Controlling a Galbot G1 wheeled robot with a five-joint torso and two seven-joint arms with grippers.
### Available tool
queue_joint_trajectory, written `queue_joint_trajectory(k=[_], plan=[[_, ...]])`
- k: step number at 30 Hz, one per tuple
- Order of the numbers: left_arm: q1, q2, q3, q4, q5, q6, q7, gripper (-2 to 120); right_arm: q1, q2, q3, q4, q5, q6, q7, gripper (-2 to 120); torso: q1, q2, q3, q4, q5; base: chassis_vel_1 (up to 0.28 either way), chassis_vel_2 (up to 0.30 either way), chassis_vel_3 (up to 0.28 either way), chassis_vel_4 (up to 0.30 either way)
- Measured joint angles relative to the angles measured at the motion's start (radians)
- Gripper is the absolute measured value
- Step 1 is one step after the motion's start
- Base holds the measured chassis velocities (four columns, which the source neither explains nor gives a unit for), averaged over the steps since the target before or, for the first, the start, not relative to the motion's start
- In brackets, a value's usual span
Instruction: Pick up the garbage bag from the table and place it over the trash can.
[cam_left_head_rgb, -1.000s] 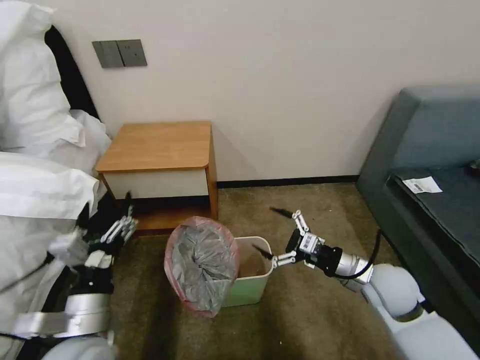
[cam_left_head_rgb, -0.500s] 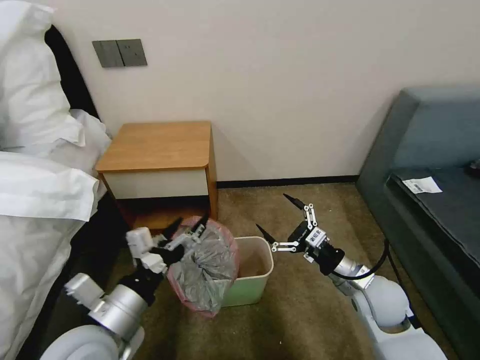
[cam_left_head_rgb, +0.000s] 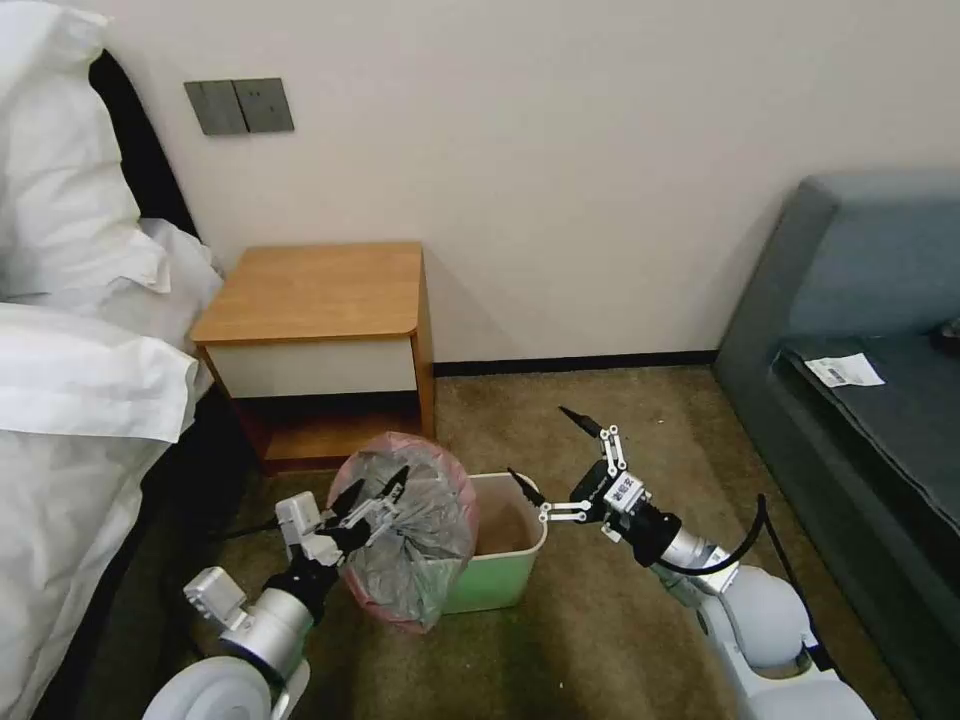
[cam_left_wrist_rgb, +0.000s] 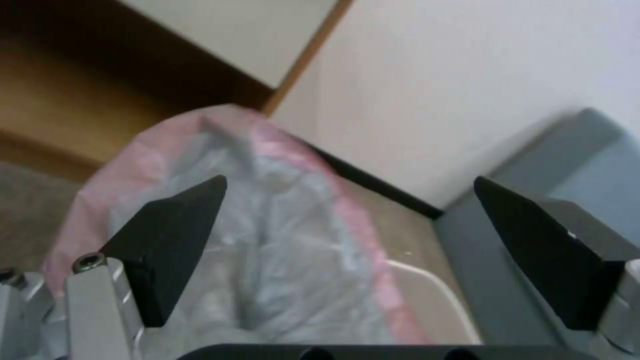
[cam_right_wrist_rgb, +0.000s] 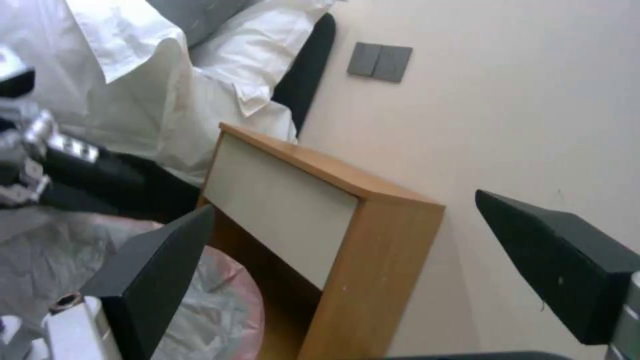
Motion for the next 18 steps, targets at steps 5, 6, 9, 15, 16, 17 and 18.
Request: queue_joint_trajectory(k=[5,6,9,15,16,17,18], plan=[[-0.028,-0.023,0.005,0.057,0.024,-0.005,-0.001,93,-0.003,-0.003,0.001,0.006,0.007,0.003,-0.011,100,0.000,0.000,0.000,-0.0001,0.0000,0.000,0.000,0.000,0.000],[-0.033,-0.025,0.005,0.068,0.032,-0.008,-0.002,93,-0.005,-0.003,0.002,0.006,0.008,0.005,-0.014,100,0.000,0.000,0.000,0.0000,0.0000,0.000,0.000,0.000,0.000],[-0.046,-0.029,0.006,0.096,0.058,-0.021,-0.003,93,-0.010,0.000,0.003,0.005,0.009,0.009,-0.023,100,0.000,0.000,0.000,-0.0001,0.0000,0.000,0.000,0.000,0.000],[-0.075,-0.042,0.005,0.142,0.084,-0.033,-0.013,93,-0.017,0.008,0.003,-0.001,0.009,0.016,-0.040,100,0.000,0.000,0.000,-0.0001,0.0000,0.000,0.000,0.000,0.000],[-0.079,-0.044,0.006,0.148,0.089,-0.033,-0.014,93,-0.017,0.008,0.003,-0.001,0.009,0.016,-0.041,100,0.000,0.000,0.000,0.0000,0.0000,0.000,0.000,0.000,0.000],[-0.082,-0.045,0.008,0.153,0.095,-0.032,-0.014,93,-0.017,0.009,0.004,-0.001,0.009,0.016,-0.043,100,0.000,0.000,0.000,-0.0001,0.0000,0.000,0.000,0.000,0.000],[-0.085,-0.046,0.010,0.160,0.103,-0.030,-0.014,91,-0.017,0.009,0.004,-0.001,0.010,0.016,-0.044,100,0.000,0.000,0.000,-0.0001,0.0000,0.000,0.000,0.000,0.000]])
